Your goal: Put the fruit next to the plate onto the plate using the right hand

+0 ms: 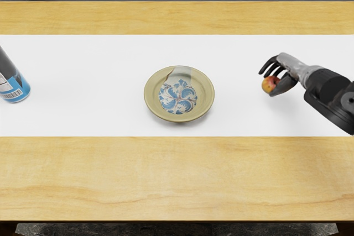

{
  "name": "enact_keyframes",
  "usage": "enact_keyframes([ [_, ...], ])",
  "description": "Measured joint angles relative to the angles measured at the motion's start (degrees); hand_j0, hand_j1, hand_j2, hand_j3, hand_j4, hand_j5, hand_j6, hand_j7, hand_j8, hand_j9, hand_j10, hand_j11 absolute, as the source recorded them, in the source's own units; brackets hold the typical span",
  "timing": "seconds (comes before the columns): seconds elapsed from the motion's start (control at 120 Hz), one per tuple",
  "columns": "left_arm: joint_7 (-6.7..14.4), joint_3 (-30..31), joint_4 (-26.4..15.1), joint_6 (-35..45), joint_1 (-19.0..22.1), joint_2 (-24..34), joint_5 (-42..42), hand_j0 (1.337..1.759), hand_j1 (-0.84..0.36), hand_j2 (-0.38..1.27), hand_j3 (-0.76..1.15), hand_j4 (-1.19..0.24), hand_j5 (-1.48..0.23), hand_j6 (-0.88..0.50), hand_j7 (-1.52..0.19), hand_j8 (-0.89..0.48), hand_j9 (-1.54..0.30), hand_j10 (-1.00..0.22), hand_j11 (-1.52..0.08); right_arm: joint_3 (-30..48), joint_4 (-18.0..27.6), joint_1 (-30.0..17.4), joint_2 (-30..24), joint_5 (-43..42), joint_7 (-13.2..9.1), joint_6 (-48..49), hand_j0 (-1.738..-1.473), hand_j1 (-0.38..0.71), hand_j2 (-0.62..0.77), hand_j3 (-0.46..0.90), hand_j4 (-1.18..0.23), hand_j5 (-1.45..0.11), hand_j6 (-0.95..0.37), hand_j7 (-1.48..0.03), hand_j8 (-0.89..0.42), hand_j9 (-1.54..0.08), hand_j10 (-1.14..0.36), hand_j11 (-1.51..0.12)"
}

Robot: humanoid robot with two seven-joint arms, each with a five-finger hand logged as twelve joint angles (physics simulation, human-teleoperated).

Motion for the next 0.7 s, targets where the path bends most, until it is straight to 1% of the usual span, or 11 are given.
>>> enact_keyframes([
  [0.4, 0.00, 0.00, 0.00, 0.00, 0.00, 0.00, 0.00, 1.658, 0.06, 0.05, 0.00, -0.24, -0.31, -0.24, -0.31, -0.24, -0.31, -0.24, -0.31, 0.08, -0.29, 1.54, 4.49, 0.05, -0.01, -0.07, -1.658, 0.26, 0.13, 0.00, -0.58, -0.76, -0.51, -0.75, -0.43, -0.75, -0.58, -0.75],
  [0.7, 0.00, 0.00, 0.00, 0.00, 0.00, 0.00, 0.00, 1.658, 0.06, 0.05, 0.00, -0.24, -0.31, -0.24, -0.31, -0.24, -0.31, -0.24, -0.31, 0.04, -1.47, 2.78, 8.63, -0.04, -0.02, -0.38, -1.658, 0.26, 0.14, 0.00, -0.58, -0.76, -0.51, -0.76, -0.43, -0.75, -0.58, -0.75],
])
